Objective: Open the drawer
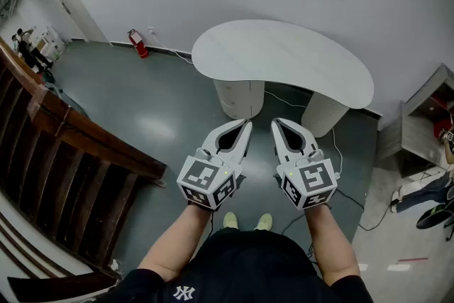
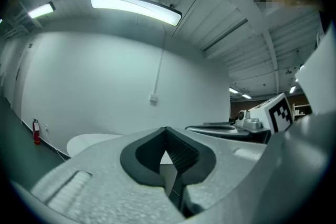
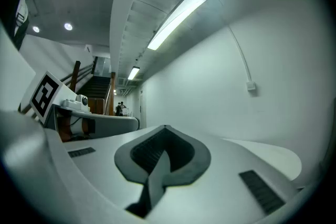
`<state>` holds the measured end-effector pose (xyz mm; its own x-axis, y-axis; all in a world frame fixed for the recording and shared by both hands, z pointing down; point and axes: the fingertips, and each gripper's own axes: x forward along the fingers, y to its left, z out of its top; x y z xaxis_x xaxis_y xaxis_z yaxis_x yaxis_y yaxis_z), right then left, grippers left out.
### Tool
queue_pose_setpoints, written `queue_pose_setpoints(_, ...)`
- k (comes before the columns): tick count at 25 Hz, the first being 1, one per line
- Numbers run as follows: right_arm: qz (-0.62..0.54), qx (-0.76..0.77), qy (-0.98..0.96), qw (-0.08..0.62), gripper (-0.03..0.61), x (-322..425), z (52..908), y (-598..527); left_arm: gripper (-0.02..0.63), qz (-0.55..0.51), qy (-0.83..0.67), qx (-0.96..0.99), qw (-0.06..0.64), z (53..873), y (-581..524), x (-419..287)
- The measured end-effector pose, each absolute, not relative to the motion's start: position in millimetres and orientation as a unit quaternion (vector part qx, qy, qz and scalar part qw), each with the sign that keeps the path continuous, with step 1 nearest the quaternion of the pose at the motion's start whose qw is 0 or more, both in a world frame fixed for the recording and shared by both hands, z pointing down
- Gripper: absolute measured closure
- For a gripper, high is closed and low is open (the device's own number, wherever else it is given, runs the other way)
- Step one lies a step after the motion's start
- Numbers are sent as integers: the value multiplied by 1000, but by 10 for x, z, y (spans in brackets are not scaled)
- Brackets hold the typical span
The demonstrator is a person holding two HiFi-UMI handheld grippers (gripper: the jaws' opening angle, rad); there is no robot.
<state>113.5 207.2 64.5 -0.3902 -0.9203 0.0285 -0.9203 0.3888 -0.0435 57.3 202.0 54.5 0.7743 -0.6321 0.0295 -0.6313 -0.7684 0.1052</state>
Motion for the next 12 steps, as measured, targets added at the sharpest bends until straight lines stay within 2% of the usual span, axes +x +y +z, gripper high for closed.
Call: queue_pose_setpoints(12,-37,-540,840,12,565,1110,654,2134,604,0,-334,941,60,597,2100,628)
